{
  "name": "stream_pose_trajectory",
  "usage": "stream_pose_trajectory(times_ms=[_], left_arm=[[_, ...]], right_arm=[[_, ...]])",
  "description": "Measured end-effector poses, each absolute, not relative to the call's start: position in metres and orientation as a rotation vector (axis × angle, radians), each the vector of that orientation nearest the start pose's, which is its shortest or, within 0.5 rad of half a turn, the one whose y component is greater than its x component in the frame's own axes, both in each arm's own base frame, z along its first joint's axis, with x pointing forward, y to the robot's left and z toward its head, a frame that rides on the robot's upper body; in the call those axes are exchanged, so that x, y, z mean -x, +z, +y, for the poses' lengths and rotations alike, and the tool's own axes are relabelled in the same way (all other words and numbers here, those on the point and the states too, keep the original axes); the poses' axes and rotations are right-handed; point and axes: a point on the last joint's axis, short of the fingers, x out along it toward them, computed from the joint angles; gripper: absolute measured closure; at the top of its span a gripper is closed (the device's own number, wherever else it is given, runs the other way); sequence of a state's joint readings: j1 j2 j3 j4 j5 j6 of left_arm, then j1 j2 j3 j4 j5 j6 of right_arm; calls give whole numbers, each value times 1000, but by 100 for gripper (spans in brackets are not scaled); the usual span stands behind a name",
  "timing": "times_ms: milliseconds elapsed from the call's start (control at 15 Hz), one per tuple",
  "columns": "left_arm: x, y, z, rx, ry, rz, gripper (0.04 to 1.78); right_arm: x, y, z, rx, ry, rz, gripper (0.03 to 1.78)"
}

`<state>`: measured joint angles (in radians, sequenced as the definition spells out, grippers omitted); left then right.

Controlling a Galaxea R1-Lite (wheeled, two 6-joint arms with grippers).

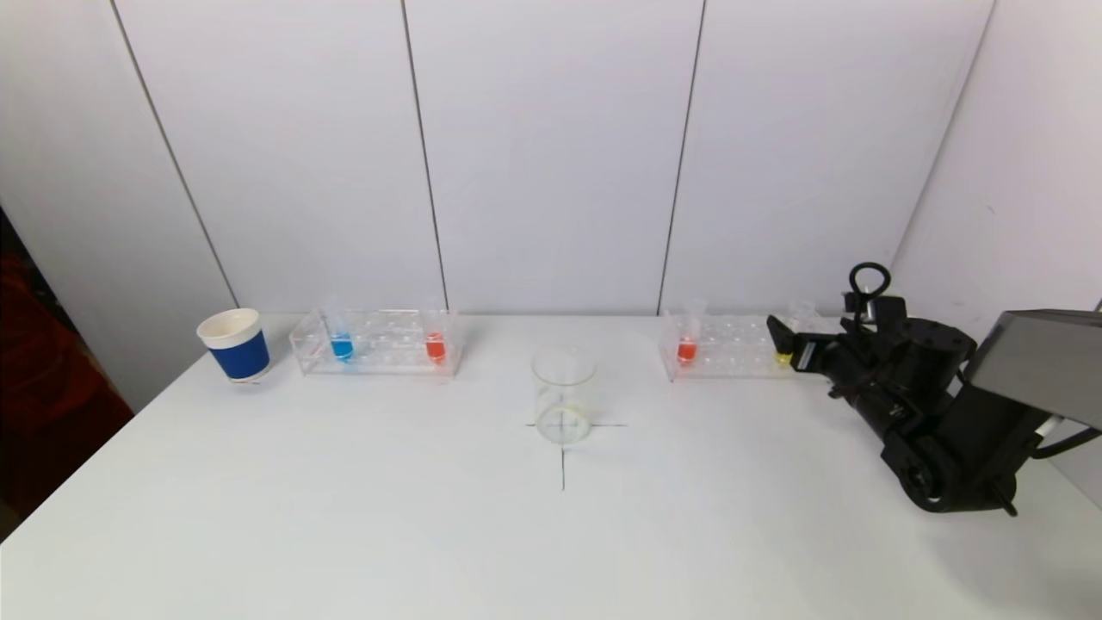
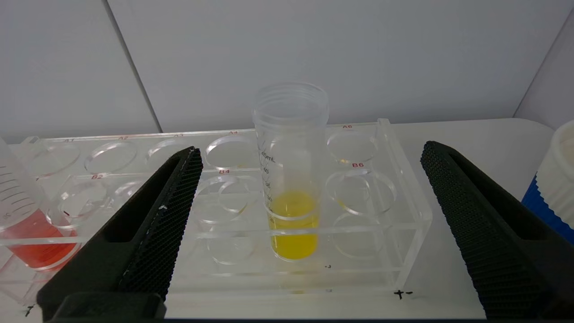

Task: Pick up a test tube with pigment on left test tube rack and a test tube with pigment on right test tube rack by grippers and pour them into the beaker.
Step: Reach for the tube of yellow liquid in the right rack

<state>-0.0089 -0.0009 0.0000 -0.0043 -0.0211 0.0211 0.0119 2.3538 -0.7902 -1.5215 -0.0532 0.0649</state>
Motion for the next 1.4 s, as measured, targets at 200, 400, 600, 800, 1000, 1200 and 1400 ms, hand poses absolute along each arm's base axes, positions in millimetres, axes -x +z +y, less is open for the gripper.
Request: stream_pose_trajectory(times_ms=[200, 400, 600, 800, 1000, 1200, 1400], left_arm=[[23, 76, 0, -22, -30, -5, 6], [23, 76, 0, -22, -30, -5, 6], [23, 76, 0, -22, -30, -5, 6], [23, 76, 0, -22, -31, -5, 6], [23, 76, 0, -22, -30, -5, 6], [23, 76, 0, -22, -30, -5, 6], [23, 76, 0, -22, -30, -5, 6]], right_arm=[[-395, 32, 4, -63, -43, 33, 4], [-399, 30, 5, -61, -41, 30, 4], [-401, 27, 6, -61, -37, 31, 4], [-402, 26, 8, -61, -33, 31, 4], [-403, 25, 9, -61, -30, 30, 4], [-405, 25, 9, -60, -30, 25, 4], [-408, 25, 10, -61, -28, 17, 4]])
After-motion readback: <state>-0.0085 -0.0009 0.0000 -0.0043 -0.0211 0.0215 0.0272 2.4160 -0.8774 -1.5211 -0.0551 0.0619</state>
